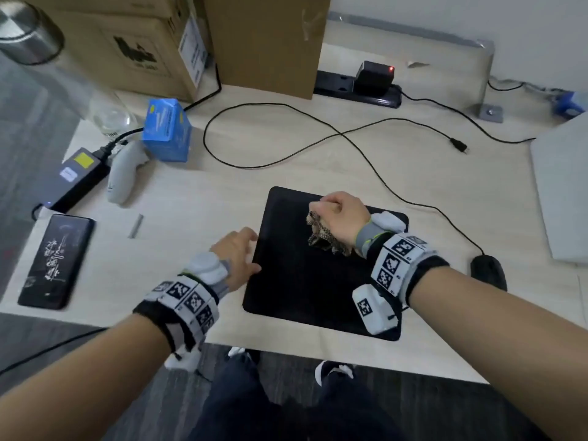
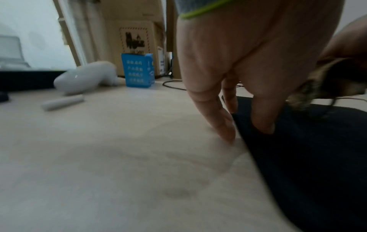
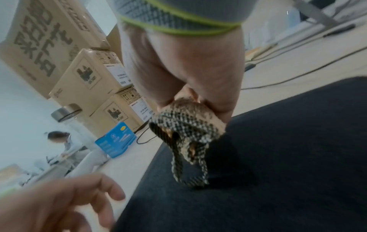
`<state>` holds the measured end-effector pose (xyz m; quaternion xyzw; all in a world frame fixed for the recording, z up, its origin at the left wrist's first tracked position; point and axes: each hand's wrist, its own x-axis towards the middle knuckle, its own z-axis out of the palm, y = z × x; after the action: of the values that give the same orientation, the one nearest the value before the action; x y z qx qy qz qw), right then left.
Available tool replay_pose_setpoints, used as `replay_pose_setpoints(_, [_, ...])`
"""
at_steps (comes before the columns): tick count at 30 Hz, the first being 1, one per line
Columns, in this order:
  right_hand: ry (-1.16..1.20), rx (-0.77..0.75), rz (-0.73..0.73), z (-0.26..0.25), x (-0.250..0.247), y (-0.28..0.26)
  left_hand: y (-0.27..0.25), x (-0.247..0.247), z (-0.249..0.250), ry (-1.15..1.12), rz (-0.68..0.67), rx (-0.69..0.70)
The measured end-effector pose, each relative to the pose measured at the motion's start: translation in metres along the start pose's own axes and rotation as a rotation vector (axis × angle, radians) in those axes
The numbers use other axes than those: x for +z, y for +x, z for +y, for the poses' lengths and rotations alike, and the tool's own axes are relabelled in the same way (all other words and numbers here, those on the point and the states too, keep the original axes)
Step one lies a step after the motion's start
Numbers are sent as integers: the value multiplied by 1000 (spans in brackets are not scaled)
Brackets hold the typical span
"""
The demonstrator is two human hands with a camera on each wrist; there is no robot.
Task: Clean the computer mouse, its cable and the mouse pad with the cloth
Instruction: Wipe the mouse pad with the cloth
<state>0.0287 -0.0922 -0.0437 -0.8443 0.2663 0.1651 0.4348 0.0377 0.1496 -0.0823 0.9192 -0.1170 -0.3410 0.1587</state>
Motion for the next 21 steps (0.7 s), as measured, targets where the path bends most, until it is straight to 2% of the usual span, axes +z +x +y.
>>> replay_pose_setpoints(3, [102, -5, -97, -28, 13, 10, -12, 22, 2, -113, 44, 15])
replay_pose_setpoints(6, [7, -99, -77, -45, 23, 20, -14, 18, -6, -150, 80, 47])
replay_pose_setpoints(8, [-169, -176, -61, -50, 33, 28, -14, 12, -14, -25, 63, 149])
replay_pose_setpoints(11, [-514, -291, -46, -41, 42, 35, -16, 8, -17, 300, 51, 333])
replay_pose_setpoints(14, [-635, -382, -48, -28, 60, 33, -15, 6, -21, 361, 77, 329])
replay_pose_setpoints(17, [-602, -371, -25, -26, 78, 24, -17, 5, -23, 389, 89, 288])
replay_pose_setpoints(19, [-534, -367, -62, -25, 85, 10, -18, 5, -22, 439, 88, 241])
replay_pose_setpoints(21, [-497, -430, -153, -18, 89, -13, -20, 5, -20, 461, 96, 213])
